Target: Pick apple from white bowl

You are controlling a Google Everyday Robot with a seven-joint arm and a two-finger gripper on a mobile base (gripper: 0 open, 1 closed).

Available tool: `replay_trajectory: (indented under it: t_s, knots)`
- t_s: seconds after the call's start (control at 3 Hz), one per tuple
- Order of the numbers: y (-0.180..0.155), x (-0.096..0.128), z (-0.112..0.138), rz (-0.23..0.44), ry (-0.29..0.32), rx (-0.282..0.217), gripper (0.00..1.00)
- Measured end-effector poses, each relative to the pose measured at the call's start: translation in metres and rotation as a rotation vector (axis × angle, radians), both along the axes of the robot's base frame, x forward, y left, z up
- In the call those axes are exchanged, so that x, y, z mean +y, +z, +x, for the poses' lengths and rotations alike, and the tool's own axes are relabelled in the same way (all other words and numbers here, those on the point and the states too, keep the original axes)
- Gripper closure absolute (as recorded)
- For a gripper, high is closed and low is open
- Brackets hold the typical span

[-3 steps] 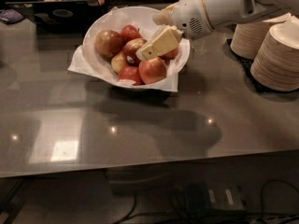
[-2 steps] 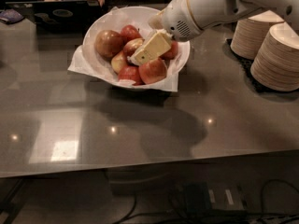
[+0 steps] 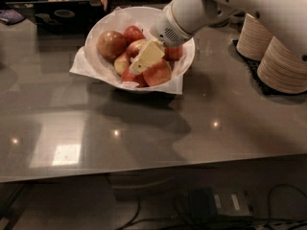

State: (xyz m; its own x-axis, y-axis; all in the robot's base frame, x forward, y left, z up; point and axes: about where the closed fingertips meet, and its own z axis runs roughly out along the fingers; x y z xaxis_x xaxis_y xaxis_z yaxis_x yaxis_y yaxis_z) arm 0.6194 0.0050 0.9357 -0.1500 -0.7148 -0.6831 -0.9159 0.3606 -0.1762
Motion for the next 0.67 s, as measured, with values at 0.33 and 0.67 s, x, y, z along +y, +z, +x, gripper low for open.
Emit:
replay_trajectory:
  t_s: [0.33,0.67]
  knots:
    - [-0.0067,0.0043,0.0057,-0.022,-0.018,0.015,0.17]
    - [-0.0111,0.0116,0.0102,-0.029,-0.025,0.031,0.17]
